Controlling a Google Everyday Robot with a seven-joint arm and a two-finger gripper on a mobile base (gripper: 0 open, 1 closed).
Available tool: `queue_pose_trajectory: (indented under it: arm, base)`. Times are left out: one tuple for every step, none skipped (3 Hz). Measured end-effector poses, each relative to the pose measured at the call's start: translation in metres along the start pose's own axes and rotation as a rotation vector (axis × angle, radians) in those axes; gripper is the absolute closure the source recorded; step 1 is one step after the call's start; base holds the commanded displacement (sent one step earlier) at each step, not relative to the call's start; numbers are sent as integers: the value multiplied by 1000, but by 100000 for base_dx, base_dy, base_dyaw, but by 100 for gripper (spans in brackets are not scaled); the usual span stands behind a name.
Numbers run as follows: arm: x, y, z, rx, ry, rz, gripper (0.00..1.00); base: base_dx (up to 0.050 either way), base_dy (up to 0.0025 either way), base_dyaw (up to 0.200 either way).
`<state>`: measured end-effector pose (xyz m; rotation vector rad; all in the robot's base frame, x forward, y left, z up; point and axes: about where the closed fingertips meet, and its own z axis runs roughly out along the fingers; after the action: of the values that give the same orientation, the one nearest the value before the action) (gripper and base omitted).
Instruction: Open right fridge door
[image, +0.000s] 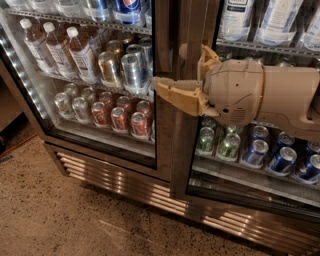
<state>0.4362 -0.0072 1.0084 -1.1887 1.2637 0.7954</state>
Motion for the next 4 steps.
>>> queue_pose_trajectory:
  arm:
    - [0,0,0,0,0,0,100]
    - [0,0,0,0,0,0,100]
    - [0,0,0,0,0,0,100]
    - [0,0,0,0,0,0,100]
  base:
    - [-4998,-1,7]
    - [-4994,-11,74]
    - [-4994,-12,83]
    - [1,-1,-19389]
